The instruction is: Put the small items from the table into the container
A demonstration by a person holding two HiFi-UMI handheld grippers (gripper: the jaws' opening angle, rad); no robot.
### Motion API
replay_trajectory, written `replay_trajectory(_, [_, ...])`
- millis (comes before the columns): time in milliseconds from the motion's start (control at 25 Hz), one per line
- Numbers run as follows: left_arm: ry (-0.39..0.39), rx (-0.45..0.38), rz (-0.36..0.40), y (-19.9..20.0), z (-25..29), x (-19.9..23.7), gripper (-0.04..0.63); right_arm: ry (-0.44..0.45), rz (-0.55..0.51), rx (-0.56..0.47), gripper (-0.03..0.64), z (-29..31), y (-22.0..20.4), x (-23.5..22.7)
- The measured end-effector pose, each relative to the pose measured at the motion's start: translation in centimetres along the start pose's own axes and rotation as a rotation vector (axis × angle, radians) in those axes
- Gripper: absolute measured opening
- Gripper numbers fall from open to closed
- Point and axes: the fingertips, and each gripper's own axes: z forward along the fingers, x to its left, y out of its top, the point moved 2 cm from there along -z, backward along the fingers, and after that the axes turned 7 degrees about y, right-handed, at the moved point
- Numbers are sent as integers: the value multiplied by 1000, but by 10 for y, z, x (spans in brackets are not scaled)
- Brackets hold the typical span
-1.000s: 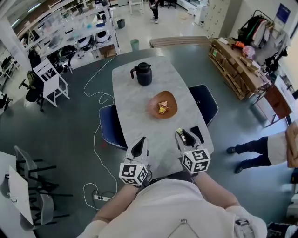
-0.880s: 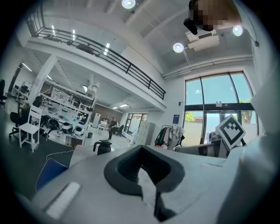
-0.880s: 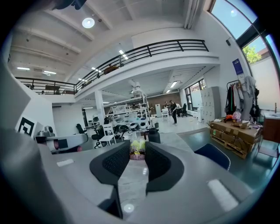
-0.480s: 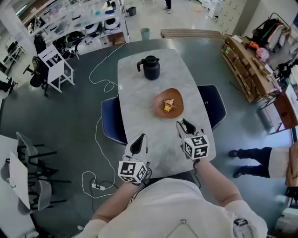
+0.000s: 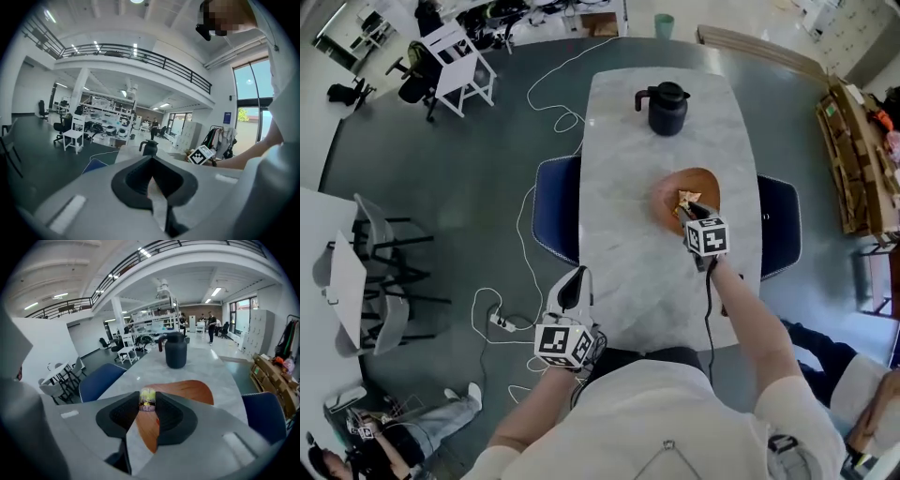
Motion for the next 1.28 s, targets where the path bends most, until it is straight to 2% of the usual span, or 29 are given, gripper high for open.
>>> replay_trajectory(120, [81, 23, -27, -13, 2, 16, 3, 13, -12, 112, 137, 47, -15, -21])
replay_trajectory(320, [152, 59, -60, -35, 2, 32, 3, -6, -30, 248, 138, 102, -26, -44])
replay_trajectory(560, [197, 83, -86, -52, -6, 41, 3, -34, -23, 332, 143, 131, -46, -56])
replay_trajectory(720, [207, 82, -98, -54, -15, 45, 3, -53, -24, 346, 163, 134, -51, -58])
replay_trajectory(880, [204, 71, -96, -52, -25, 52, 3, -80, -16, 273, 175, 122, -39, -54])
replay_trajectory(1040, [181, 44, -84, -42, -33, 56, 3, -89, -2, 74, 147, 74, -9, -32])
replay_trajectory(1280, [88, -15, -45, -17, -43, 49, 3, -49, -35, -219, 118, -47, 42, 53])
